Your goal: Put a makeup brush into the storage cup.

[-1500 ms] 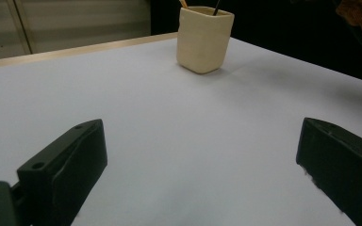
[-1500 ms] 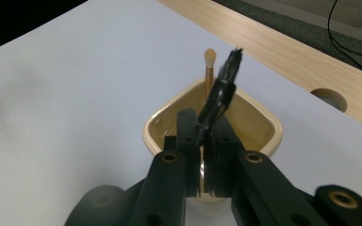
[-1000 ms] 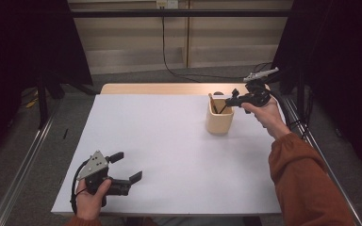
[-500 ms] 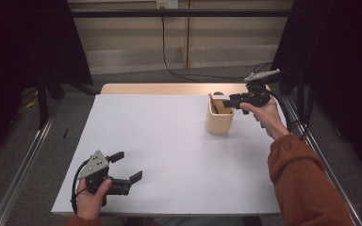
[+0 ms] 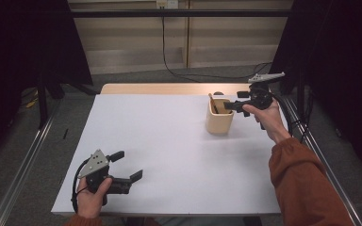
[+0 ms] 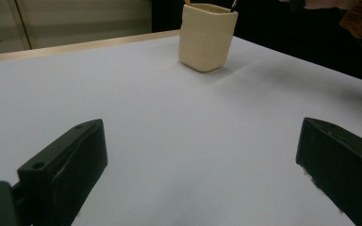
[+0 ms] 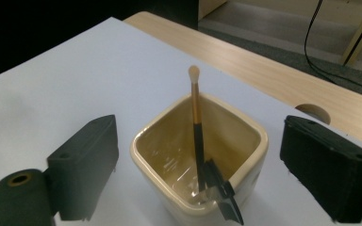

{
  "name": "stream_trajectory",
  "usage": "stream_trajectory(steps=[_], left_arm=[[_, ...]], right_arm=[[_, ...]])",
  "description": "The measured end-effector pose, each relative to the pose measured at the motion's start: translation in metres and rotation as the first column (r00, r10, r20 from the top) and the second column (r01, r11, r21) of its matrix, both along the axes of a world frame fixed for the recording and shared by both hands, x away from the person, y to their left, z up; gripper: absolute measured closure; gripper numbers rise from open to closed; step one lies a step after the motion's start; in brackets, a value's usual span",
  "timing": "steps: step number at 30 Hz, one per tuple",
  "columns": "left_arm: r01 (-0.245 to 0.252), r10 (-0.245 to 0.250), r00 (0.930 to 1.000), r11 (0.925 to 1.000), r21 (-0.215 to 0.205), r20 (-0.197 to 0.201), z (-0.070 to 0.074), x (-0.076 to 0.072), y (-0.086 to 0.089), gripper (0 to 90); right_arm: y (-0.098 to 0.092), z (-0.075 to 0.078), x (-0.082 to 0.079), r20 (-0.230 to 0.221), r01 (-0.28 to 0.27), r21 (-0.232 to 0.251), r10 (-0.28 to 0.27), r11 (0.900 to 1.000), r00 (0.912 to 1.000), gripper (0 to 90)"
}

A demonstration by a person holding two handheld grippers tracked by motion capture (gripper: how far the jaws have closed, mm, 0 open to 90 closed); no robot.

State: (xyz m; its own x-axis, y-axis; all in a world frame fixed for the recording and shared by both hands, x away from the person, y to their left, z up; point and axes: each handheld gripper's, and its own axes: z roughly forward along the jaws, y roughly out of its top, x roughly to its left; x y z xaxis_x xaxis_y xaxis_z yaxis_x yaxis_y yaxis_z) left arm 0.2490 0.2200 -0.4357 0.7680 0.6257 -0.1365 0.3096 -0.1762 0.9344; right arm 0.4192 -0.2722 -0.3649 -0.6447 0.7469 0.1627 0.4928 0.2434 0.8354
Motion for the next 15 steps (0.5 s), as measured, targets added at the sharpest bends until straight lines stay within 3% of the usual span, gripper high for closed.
stream_trajectory(steps=[8, 15], left_arm=[[0.0, 0.0, 1.0, 1.0, 0.003, 0.006, 0.001, -0.002, 0.001, 2.5], [0.0, 0.0, 0.9999, 1.0, 0.007, 0.01, 0.001, -0.004, 0.002, 2.5]], right_arm=[[0.001, -0.001, -0.005, 0.019, 0.006, 0.008, -0.007, 1.0, 0.9998, 1.5], [-0.001, -0.005, -0.013, 0.026, 0.013, 0.03, -0.014, 0.999, 0.9996, 1.9]])
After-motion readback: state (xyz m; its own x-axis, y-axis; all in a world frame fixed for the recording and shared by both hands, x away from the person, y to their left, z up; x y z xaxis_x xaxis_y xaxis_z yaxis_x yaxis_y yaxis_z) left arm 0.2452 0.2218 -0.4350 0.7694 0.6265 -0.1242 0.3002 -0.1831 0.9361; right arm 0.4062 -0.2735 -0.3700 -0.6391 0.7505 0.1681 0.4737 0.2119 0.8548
